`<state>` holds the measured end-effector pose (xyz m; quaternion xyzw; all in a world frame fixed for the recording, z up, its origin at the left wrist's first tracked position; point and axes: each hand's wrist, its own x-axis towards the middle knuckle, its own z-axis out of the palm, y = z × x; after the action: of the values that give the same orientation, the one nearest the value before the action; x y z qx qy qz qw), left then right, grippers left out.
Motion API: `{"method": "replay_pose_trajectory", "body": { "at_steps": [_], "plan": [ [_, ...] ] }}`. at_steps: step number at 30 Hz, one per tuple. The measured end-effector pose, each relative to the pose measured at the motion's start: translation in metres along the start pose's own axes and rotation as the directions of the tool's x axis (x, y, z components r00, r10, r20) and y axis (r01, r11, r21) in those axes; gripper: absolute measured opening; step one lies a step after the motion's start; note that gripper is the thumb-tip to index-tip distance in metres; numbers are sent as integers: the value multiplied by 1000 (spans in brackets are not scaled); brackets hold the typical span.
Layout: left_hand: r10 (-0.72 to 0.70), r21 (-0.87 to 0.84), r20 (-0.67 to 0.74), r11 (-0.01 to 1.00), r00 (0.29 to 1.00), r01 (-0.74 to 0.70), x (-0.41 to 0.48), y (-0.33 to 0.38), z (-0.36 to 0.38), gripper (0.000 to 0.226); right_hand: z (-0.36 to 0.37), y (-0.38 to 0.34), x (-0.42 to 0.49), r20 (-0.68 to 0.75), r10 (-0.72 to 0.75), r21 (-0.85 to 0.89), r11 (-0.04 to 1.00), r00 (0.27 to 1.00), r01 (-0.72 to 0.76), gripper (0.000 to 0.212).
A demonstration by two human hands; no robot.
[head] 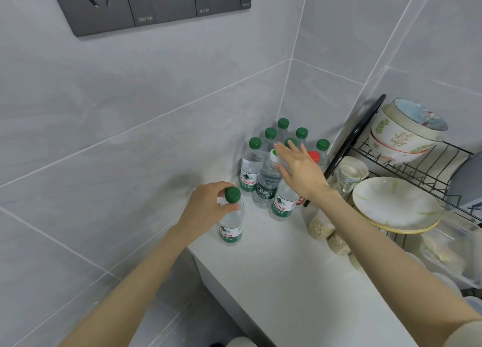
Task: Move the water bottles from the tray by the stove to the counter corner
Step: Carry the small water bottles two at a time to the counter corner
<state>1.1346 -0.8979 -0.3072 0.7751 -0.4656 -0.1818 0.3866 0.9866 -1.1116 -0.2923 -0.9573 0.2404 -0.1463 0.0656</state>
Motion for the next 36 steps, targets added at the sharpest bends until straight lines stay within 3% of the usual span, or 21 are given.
{"method": "replay_pose_trajectory", "body": {
  "at_steps": [3,7,20,32,34,36],
  "plan": [
    [35,56,-5,998,999,-35,4,0,1,16,7,6,1,105,23,4,1000,994,-23,61],
    [58,91,-33,994,998,-55,20,1,-3,18,7,11,-1,117,33,102,994,993,-45,61],
    [72,176,-4,982,997,-70,102,12,-1,27,11,19,4,148,25,28,999,989,-30,68],
    [113,185,-53,978,992,-101,97,9,7,19,9,15,3,168,45,4,999,985,-46,75],
    [86,185,-42,980,995,-77,96,8,9,26,8,14,2,176,44,-7,999,983,-44,76],
    [38,203,-33,979,999,-30,93,9,9,49,6,13,1,183,41,-8,999,982,-40,78]
  ]
}}
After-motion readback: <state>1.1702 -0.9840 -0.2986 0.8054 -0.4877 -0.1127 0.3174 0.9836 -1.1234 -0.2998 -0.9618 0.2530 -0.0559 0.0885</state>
